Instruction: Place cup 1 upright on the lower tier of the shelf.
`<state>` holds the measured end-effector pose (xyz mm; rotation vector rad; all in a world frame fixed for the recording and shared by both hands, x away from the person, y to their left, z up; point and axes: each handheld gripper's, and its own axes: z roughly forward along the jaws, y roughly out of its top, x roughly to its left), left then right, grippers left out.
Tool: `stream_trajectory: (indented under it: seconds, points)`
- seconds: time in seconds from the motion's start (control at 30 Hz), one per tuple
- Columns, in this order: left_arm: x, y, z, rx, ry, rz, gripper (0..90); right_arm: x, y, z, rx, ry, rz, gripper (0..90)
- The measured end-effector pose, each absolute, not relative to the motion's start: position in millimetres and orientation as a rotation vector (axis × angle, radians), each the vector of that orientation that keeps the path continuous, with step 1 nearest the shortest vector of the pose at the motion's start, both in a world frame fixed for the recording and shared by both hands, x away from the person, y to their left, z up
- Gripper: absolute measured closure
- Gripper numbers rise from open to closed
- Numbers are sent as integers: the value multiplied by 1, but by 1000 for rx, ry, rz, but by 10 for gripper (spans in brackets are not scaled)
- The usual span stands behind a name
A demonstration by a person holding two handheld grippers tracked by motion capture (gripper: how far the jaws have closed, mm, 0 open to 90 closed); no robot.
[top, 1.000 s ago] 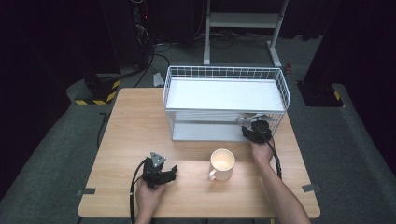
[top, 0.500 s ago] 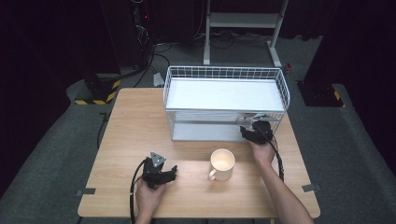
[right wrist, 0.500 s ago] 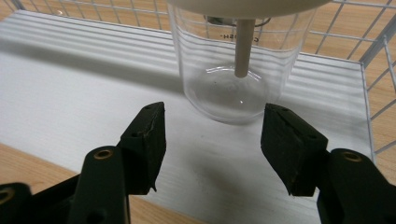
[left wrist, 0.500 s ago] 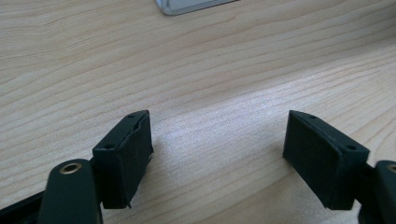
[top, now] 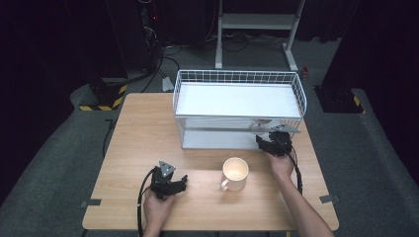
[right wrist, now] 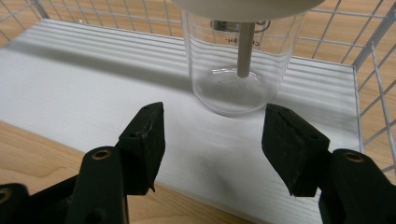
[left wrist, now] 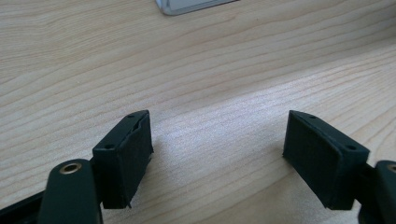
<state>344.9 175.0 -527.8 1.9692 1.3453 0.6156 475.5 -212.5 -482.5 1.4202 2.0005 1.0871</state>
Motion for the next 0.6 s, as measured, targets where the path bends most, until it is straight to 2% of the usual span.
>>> stream_trajectory:
  seconds: [0.6]
  points:
    - [345, 175, -528, 1969, 1346, 616, 238, 459, -219, -481, 1396, 1991, 1130, 384]
